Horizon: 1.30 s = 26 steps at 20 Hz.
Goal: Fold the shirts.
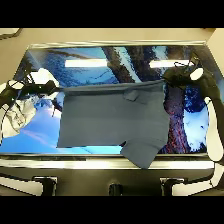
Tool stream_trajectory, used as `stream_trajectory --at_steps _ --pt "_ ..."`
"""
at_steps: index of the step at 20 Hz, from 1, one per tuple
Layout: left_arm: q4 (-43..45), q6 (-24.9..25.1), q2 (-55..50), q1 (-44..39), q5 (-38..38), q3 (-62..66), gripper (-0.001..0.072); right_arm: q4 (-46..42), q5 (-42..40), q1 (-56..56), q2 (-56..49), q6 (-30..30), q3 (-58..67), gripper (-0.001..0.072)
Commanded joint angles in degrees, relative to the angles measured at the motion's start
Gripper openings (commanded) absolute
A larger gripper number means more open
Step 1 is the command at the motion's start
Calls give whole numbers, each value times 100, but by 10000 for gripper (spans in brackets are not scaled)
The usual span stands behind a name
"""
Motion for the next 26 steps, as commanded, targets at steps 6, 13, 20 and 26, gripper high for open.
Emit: stream_trajectory --at_steps 6,13,20,26 --pt "1047 101 -350 286 -3759 94 28 -1003 3375 -162 225 -186 -619 48" --pt "1086 -46 -372 240 -3945 -264 28 -863 2874 -162 17 -188 -901 48" --pt "1204 -46 -385 234 -3945 -262 77 -863 2844 -168 -116 -142 -962 60" --pt "1408 -109 52 557 -4704 -46 462 -990 4221 -625 372 -334 -323 455"
